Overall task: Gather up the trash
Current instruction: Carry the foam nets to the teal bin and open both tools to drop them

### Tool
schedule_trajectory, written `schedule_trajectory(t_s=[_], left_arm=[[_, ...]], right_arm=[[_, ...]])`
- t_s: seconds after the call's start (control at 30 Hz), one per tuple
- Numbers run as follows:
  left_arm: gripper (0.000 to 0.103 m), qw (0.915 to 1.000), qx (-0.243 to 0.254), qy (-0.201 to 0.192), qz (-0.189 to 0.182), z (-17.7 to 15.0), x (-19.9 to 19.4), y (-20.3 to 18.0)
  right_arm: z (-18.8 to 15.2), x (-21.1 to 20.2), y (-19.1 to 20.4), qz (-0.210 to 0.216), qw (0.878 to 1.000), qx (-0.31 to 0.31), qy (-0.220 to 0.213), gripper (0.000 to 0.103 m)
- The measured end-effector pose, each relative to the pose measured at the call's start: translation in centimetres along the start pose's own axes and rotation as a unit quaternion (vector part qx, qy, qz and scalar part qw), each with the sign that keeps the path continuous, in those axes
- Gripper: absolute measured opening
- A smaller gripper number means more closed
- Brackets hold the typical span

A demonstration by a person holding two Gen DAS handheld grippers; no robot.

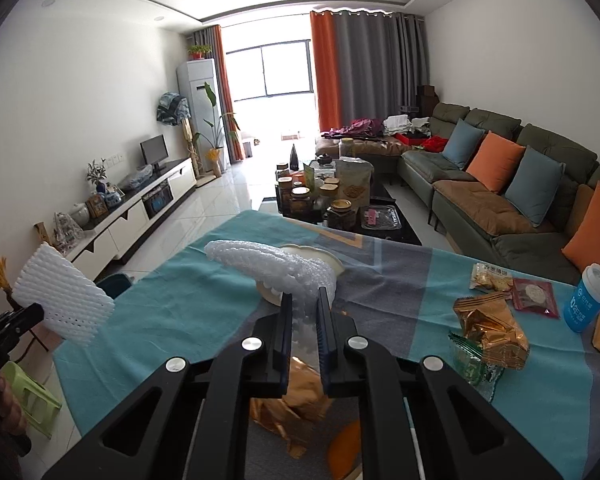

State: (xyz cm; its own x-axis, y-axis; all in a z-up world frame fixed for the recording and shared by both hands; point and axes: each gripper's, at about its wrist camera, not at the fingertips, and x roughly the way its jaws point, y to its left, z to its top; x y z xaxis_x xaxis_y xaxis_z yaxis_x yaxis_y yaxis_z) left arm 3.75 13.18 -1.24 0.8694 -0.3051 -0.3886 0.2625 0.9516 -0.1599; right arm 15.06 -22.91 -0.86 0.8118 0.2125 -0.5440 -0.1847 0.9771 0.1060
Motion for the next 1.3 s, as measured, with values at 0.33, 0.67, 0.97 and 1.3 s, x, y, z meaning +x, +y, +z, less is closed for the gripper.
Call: schedule_trajectory(t_s=[0.33,0.67,0.97,1.3], left_arm=[[0.010,0.9956,-0.015,-0.008,0.092,0.6,-1.8,6.6],[0.010,0.9865,-0.031,0.035,0.157,-1.8,-1.2,12.9],[0.010,0.9791,-0.057,0.081,0.178,-3.1,2.4,15.3],[0.012,0.9698,-0.094,0.125,0.187,-4.0,7.0,17.3]], right_arm=[[1.6,1.0,8.7,0.134,0.990,-0.037,0.003,0.010],[1.7,7.8,18.5,0.196,0.975,-0.089,0.057,0.010],[1.2,12.8,24.4,0.219,0.962,-0.119,0.108,0.010],[-0.3,17.3,27.8,0.210,0.954,-0.137,0.163,0.013]])
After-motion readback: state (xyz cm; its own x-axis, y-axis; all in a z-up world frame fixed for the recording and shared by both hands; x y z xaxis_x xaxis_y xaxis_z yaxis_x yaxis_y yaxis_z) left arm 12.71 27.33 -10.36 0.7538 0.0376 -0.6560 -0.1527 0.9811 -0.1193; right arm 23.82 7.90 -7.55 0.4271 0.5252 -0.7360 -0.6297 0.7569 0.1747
